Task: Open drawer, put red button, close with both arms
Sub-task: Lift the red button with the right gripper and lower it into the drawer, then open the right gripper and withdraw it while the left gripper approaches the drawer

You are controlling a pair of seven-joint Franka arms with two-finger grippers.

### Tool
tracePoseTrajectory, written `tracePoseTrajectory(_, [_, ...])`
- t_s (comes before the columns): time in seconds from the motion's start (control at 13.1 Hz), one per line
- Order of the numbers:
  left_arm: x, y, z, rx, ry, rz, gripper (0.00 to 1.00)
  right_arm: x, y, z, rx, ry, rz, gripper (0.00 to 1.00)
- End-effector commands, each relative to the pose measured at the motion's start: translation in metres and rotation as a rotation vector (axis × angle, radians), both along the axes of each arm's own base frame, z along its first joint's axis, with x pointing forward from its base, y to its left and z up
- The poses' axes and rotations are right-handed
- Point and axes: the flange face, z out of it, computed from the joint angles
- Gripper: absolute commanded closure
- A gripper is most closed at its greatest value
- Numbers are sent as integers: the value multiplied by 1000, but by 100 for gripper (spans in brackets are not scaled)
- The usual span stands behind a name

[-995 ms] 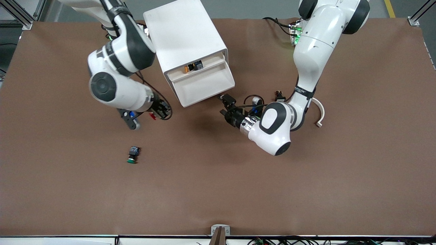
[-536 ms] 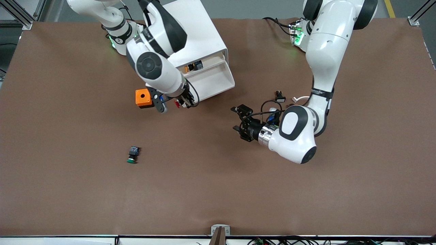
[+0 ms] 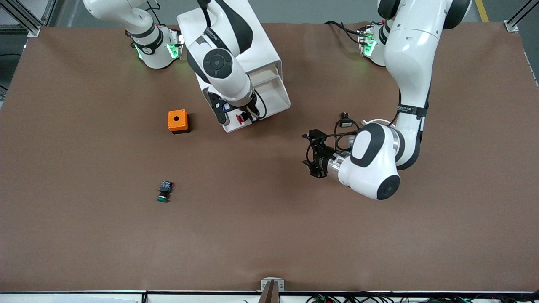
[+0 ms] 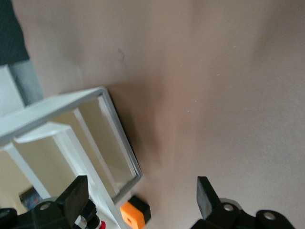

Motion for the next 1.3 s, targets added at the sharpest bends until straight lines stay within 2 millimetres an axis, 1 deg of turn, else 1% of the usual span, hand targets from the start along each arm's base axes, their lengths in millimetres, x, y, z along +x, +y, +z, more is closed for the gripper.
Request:
tracePoseTrajectory(0.0, [-8,0,46,8,-120,-126,0,-12,-1,1,2,0,-32,79])
tracePoseTrajectory(0.15, [-9,5,62,20,-180,-190,1,-14,0,1,0,2,-30,47])
tracePoseTrajectory(0.23, [-8,7,69,13,-198,-203,1,-14,1,1,0,2,-28,37])
tracePoseTrajectory(0.31, [-8,8,76,0,-214,-219,1,-14,1,1,-2,2,-28,31])
tracePoseTrajectory(0.38, [-9,7,80,-9,-228,-236,1,-12,1,3,-1,-2,-26,20])
tracePoseTrajectory(0.46, [-11,7,89,-15,-246,-251,1,-8,0,7,7,-11,-27,0])
tracePoseTrajectory(0.54, [-11,7,91,-15,-250,-253,1,0,1,17,21,-31,-23,0])
tracePoseTrajectory(0.61, [-12,6,95,-18,-256,-256,1,12,-5,24,32,-50,-17,0])
tracePoseTrajectory(0.69, [-12,6,95,-24,-262,-270,1,25,-14,30,46,-74,24,0])
tracePoseTrajectory(0.84, [-14,5,105,-45,-285,-295,1,57,-45,40,67,-113,83,0])
tracePoseTrajectory(0.99, [-16,-6,99,-55,-310,-328,0,96,-89,58,75,-127,133,0])
tracePoseTrajectory(1.07, [-12,-9,97,-71,-350,-343,0,114,-115,71,77,-126,214,0])
tracePoseTrajectory(1.15, [-14,-15,94,-81,-373,-364,0,129,-142,83,85,-136,308,0])
tracePoseTrajectory(1.22, [-11,-18,89,-85,-406,-395,0,145,-173,96,94,-143,390,0])
